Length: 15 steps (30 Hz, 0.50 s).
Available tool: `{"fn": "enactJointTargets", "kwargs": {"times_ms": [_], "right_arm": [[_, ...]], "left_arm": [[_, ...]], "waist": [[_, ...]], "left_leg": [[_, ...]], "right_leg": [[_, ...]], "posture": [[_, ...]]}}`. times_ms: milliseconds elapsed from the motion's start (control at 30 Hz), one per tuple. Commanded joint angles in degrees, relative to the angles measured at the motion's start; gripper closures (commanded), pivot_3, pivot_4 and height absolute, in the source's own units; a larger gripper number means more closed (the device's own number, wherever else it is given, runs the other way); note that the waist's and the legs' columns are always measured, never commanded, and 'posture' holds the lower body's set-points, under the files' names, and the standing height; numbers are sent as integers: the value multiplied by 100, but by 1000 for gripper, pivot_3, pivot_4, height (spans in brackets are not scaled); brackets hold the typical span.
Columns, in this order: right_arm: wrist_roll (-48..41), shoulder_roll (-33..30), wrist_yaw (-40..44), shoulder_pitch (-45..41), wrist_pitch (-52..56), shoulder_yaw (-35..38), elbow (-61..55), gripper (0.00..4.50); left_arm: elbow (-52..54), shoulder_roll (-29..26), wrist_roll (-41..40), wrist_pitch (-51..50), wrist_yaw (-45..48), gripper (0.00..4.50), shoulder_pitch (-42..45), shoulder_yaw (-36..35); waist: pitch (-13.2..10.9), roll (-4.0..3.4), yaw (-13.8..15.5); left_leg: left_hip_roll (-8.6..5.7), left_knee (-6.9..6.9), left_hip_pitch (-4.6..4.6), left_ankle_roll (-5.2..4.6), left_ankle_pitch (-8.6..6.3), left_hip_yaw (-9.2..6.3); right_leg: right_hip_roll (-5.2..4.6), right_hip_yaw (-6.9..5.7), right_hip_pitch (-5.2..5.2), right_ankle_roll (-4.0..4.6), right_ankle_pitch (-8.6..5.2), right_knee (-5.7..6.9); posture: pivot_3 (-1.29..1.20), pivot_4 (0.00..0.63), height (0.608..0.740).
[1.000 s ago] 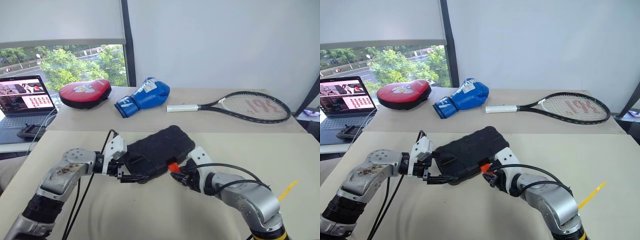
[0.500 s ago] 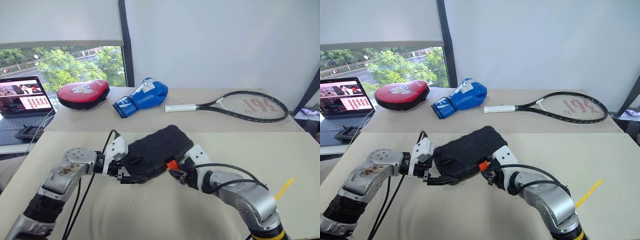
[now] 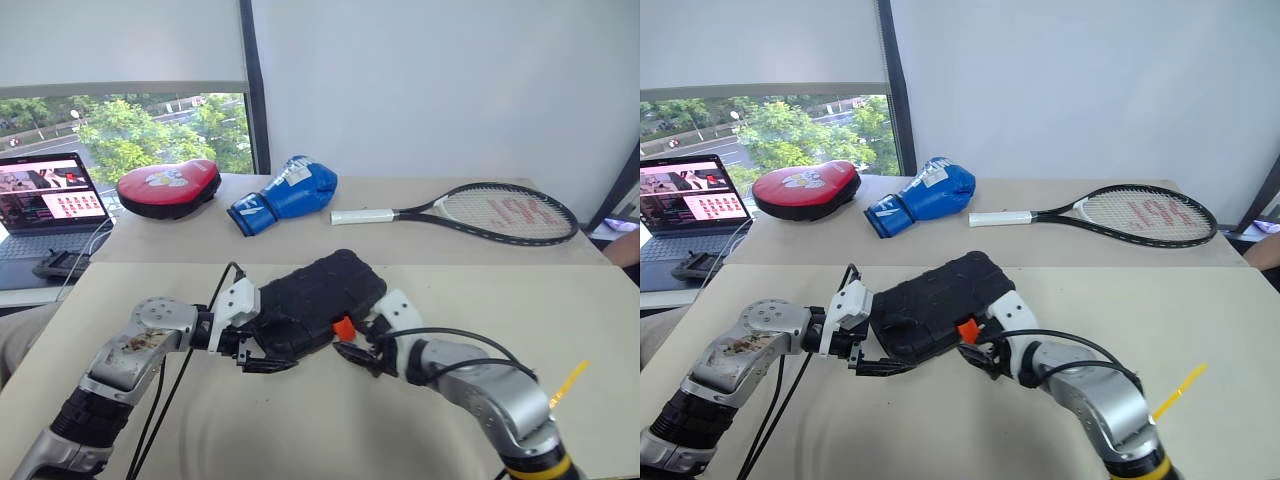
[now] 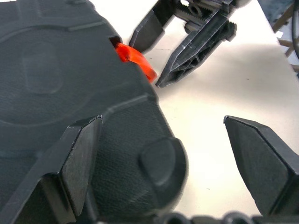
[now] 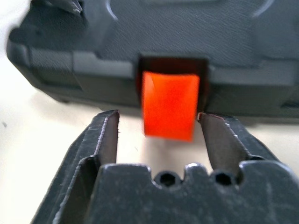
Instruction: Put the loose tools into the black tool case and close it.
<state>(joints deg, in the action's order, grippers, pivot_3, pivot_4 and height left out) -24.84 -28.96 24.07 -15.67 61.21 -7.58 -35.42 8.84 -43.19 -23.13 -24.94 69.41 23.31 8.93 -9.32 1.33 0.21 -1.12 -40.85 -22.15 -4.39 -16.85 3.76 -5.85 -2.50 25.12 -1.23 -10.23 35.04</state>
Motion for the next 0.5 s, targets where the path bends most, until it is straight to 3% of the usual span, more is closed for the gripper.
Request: {"fn": "enactJointTargets", "kwargs": {"times_ms": [33, 133, 267, 500], "right_arm": [[-536, -283, 361, 90, 336, 517, -605, 2349], [-793, -401, 529, 24, 493, 568, -622, 3298], [-542, -429, 617, -522, 368, -55, 75, 4468], [38, -154, 744, -1486, -145, -824, 1536, 4468]], "left_arm": [[-60, -21, 104, -55, -37, 0, -115, 42], [-74, -7, 123, -35, -47, 0, -116, 34], [-81, 6, 140, -21, -65, 0, -102, 37], [-66, 4, 151, -17, -73, 0, -109, 42]], "waist": [[0, 0, 10], [0, 0, 7], [0, 0, -5], [0, -1, -12]], "left_leg": [[0, 0, 0, 0, -1, 0], [5, 2, 3, -12, -7, -1], [7, 0, 6, -16, -9, -2], [4, 1, 3, -10, -6, -1]], "right_leg": [[0, 0, 0, 0, 0, -1], [2, 0, 0, 0, 0, 1], [2, 3, -1, 1, 0, 2], [3, 2, 2, 2, 1, 2]], "posture": [[0, 150, 740], [0, 150, 740], [0, 150, 740], [0, 150, 740]]}}
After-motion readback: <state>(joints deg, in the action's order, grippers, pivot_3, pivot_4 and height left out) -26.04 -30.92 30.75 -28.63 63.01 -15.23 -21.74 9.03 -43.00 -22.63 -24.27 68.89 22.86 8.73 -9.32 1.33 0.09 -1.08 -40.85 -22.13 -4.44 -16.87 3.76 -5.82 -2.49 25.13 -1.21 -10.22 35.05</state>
